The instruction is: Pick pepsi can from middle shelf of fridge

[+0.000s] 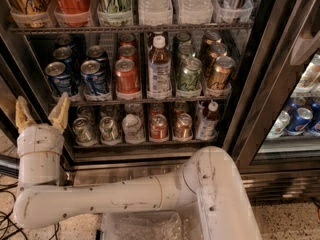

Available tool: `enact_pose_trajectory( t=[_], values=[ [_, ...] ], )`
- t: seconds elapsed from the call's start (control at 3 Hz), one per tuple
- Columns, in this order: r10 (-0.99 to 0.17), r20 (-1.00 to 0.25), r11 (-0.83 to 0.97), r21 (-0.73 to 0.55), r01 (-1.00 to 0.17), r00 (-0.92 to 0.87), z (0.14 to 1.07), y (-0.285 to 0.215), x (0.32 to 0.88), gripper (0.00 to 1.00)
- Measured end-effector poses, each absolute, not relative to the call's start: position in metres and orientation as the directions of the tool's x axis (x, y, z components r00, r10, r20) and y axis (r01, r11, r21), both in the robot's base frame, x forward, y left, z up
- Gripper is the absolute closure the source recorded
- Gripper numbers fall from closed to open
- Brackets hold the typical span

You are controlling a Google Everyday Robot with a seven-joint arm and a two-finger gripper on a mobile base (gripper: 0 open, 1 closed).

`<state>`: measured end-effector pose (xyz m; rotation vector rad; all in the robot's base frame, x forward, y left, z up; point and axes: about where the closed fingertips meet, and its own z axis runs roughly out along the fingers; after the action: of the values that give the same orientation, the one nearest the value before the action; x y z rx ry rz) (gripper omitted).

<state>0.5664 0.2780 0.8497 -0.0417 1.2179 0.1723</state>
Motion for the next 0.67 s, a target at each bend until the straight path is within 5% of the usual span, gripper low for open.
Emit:
enact_pose_trajectory(
  t=[0.67],
  values=[
    [0.032,-0.966,0.995,0.005,-0.103,0.257,0.8384,0.2717,0.5805,0.3]
  ],
)
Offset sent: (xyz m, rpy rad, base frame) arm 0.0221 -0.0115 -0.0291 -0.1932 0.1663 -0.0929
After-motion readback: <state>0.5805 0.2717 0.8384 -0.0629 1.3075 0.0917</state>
